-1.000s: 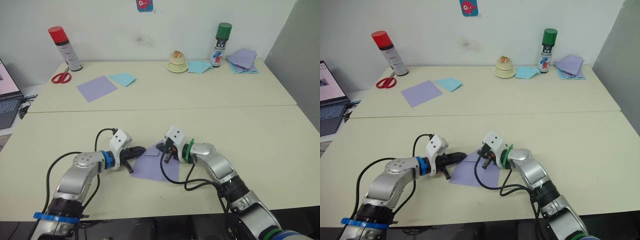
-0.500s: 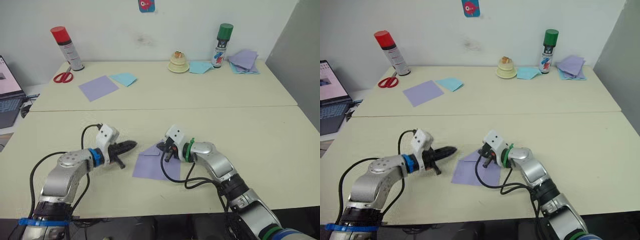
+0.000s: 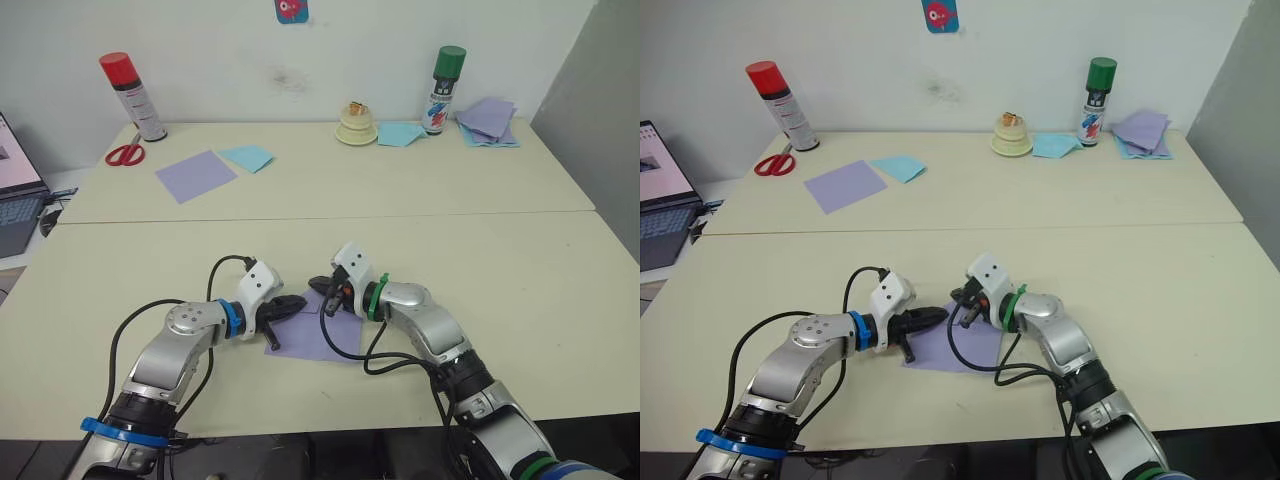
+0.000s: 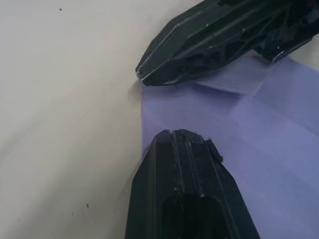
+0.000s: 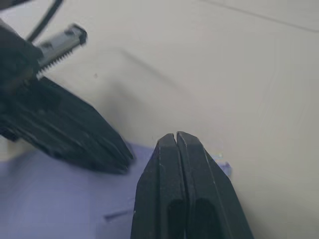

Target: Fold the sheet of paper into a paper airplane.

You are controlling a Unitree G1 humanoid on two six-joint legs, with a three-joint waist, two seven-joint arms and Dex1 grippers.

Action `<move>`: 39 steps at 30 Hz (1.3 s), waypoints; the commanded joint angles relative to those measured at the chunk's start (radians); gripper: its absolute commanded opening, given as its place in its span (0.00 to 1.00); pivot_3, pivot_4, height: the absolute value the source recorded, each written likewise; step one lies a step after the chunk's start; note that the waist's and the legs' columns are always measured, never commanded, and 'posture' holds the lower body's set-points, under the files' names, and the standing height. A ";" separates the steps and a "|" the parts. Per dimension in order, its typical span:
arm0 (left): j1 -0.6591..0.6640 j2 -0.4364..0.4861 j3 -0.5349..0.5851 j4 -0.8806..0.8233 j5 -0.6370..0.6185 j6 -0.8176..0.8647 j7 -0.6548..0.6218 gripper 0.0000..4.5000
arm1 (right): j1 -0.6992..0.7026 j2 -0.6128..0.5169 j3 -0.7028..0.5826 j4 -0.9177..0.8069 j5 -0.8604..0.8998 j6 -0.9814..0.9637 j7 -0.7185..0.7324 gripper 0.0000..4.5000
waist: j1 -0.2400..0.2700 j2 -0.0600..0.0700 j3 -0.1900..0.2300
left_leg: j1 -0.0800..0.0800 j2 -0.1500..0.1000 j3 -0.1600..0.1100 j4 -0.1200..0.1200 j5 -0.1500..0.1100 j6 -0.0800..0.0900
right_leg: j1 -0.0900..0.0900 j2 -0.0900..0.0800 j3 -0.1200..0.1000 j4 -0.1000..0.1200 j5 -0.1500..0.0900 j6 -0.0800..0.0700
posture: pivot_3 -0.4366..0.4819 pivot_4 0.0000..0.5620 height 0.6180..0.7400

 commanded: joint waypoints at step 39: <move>0.014 -0.040 -0.037 0.060 0.039 -0.023 0.028 0.00 | 0.145 -0.378 -0.437 -0.452 0.586 1.078 0.092 0.52 | 0.017 0.003 0.000 | 0.000 -0.001 0.000 0.001 0.000 0.001 | 0.004 -0.003 -0.001 -0.002 0.000 0.001 | 0.48 0.27 1.00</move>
